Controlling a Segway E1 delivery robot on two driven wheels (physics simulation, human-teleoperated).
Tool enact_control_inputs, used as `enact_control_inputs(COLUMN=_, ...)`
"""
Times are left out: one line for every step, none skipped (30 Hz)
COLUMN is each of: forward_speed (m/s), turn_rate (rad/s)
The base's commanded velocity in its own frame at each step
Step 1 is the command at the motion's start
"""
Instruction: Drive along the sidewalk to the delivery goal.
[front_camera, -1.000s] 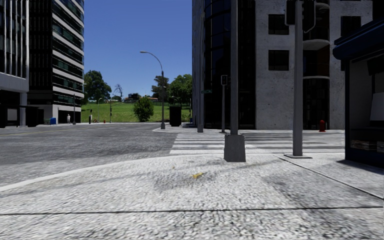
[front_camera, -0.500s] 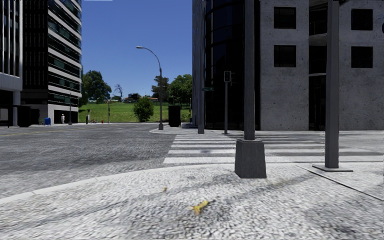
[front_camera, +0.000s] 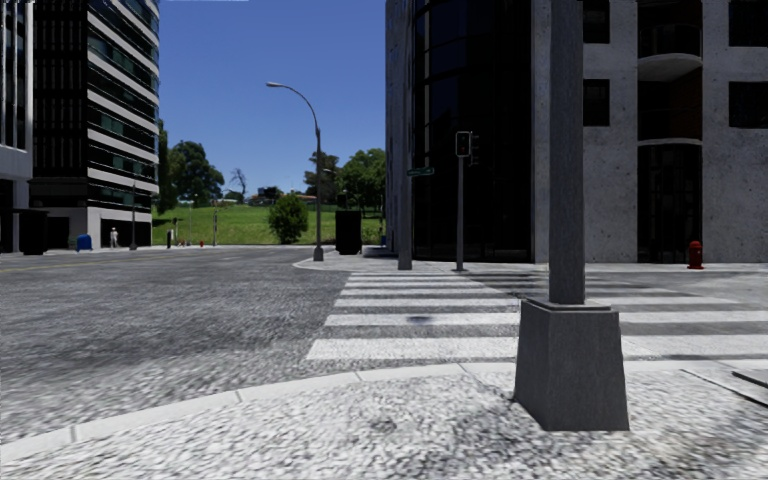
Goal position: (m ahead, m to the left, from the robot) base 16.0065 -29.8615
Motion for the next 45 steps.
enact_control_inputs(forward_speed=2.00, turn_rate=0.00)
enact_control_inputs(forward_speed=2.00, turn_rate=0.00)
enact_control_inputs(forward_speed=2.00, turn_rate=0.00)
enact_control_inputs(forward_speed=2.00, turn_rate=0.00)
enact_control_inputs(forward_speed=2.00, turn_rate=0.00)
enact_control_inputs(forward_speed=2.00, turn_rate=0.00)
enact_control_inputs(forward_speed=2.00, turn_rate=0.00)
enact_control_inputs(forward_speed=2.00, turn_rate=0.00)
enact_control_inputs(forward_speed=2.00, turn_rate=0.00)
enact_control_inputs(forward_speed=2.00, turn_rate=0.00)
enact_control_inputs(forward_speed=2.00, turn_rate=0.00)
enact_control_inputs(forward_speed=2.00, turn_rate=0.00)
enact_control_inputs(forward_speed=2.00, turn_rate=0.00)
enact_control_inputs(forward_speed=2.00, turn_rate=0.00)
enact_control_inputs(forward_speed=2.00, turn_rate=-0.06)
enact_control_inputs(forward_speed=2.00, turn_rate=-0.06)
enact_control_inputs(forward_speed=2.00, turn_rate=-0.15)
enact_control_inputs(forward_speed=2.00, turn_rate=-0.24)
enact_control_inputs(forward_speed=1.90, turn_rate=-0.35)
enact_control_inputs(forward_speed=1.71, turn_rate=-0.39)
enact_control_inputs(forward_speed=1.71, turn_rate=-0.39)
enact_control_inputs(forward_speed=1.66, turn_rate=-0.40)
enact_control_inputs(forward_speed=1.64, turn_rate=-0.40)
enact_control_inputs(forward_speed=1.64, turn_rate=-0.41)
enact_control_inputs(forward_speed=1.64, turn_rate=-0.41)
enact_control_inputs(forward_speed=1.64, turn_rate=-0.41)
enact_control_inputs(forward_speed=1.64, turn_rate=-0.41)
enact_control_inputs(forward_speed=1.64, turn_rate=-0.41)
enact_control_inputs(forward_speed=1.64, turn_rate=-0.41)
enact_control_inputs(forward_speed=1.64, turn_rate=-0.41)
enact_control_inputs(forward_speed=1.62, turn_rate=-0.41)
enact_control_inputs(forward_speed=1.62, turn_rate=-0.41)
enact_control_inputs(forward_speed=1.61, turn_rate=-0.41)
enact_control_inputs(forward_speed=1.60, turn_rate=-0.41)
enact_control_inputs(forward_speed=1.60, turn_rate=-0.41)
enact_control_inputs(forward_speed=1.60, turn_rate=-0.41)
enact_control_inputs(forward_speed=1.58, turn_rate=-0.41)
enact_control_inputs(forward_speed=1.58, turn_rate=-0.41)
enact_control_inputs(forward_speed=1.57, turn_rate=-0.41)
enact_control_inputs(forward_speed=1.56, turn_rate=-0.41)
enact_control_inputs(forward_speed=1.56, turn_rate=-0.41)
enact_control_inputs(forward_speed=1.55, turn_rate=-0.41)
enact_control_inputs(forward_speed=1.55, turn_rate=-0.41)
enact_control_inputs(forward_speed=1.55, turn_rate=-0.41)
enact_control_inputs(forward_speed=1.55, turn_rate=-0.41)
